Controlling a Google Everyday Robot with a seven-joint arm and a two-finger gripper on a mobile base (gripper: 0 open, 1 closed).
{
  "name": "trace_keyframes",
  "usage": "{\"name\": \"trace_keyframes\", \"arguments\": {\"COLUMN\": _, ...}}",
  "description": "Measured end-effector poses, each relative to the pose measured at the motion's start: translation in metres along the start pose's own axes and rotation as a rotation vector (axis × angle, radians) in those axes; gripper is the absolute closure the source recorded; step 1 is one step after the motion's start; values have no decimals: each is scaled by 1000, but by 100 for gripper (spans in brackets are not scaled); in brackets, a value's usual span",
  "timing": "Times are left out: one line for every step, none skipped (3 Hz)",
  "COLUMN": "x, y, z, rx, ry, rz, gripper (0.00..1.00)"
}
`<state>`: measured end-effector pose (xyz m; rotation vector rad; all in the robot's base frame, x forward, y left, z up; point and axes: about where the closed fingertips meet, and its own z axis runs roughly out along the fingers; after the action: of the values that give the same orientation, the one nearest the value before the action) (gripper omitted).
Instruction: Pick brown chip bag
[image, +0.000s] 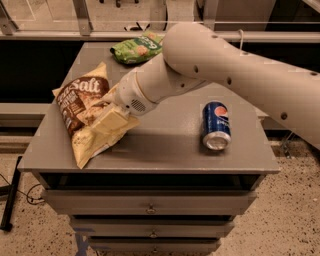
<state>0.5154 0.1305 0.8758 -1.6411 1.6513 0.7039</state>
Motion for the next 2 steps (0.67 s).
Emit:
{"name": "trace_keyframes", "arguments": {"x": -22, "y": -11, "z": -26, "rx": 39, "ry": -27, "rz": -12, "gripper": 88}}
{"name": "trace_keyframes", "arguments": {"x": -48, "y": -28, "z": -61, "rx": 93, "ry": -83, "rz": -23, "gripper": 100}}
